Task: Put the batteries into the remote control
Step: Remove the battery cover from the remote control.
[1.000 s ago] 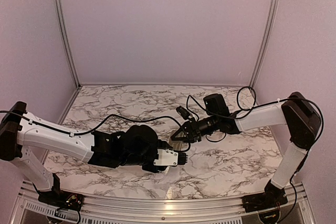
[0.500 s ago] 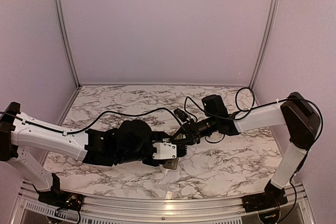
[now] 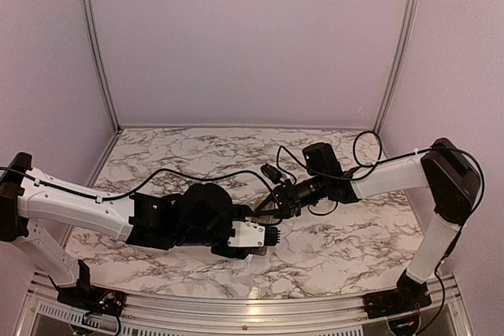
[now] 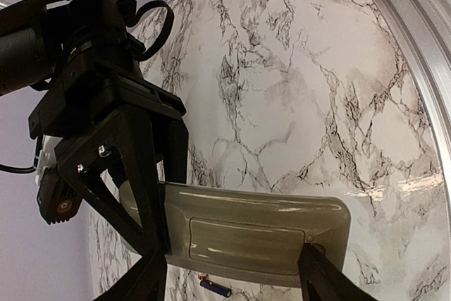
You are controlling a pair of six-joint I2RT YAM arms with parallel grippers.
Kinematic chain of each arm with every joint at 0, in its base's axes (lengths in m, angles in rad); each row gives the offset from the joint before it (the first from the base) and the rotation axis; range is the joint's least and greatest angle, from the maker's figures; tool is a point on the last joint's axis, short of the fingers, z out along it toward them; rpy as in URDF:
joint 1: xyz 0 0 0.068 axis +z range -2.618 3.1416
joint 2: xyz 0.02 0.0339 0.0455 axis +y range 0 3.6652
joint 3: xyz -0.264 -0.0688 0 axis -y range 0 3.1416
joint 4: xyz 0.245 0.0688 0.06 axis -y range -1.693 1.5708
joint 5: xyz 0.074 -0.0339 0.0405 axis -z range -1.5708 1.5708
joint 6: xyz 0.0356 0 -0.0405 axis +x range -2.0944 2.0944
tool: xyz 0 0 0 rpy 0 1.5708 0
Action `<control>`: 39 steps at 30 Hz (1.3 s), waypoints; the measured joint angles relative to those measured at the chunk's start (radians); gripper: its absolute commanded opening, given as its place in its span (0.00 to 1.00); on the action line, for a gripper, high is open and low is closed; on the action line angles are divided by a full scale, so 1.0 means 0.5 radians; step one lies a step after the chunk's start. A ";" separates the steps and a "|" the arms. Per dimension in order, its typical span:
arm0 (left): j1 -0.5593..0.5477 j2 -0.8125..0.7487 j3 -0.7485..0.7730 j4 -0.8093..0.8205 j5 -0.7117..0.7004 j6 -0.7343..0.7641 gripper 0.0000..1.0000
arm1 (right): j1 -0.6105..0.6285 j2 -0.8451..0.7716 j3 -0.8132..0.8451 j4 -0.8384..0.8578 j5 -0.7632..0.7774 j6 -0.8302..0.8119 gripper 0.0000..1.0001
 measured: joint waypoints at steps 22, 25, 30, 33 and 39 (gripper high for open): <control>0.000 0.092 0.060 -0.063 0.018 -0.038 0.65 | 0.005 0.000 0.000 -0.023 0.046 -0.044 0.00; 0.000 0.106 0.060 -0.062 -0.014 -0.037 0.65 | 0.006 0.000 0.000 -0.030 0.066 -0.058 0.00; -0.001 0.123 0.060 -0.059 -0.070 -0.019 0.64 | 0.008 0.000 0.000 -0.029 0.108 -0.066 0.00; -0.005 0.124 0.059 -0.052 -0.105 0.013 0.64 | 0.011 0.000 0.000 -0.026 0.123 -0.066 0.00; -0.027 0.120 0.027 0.010 -0.174 0.085 0.64 | 0.011 0.002 0.000 -0.014 0.134 -0.081 0.00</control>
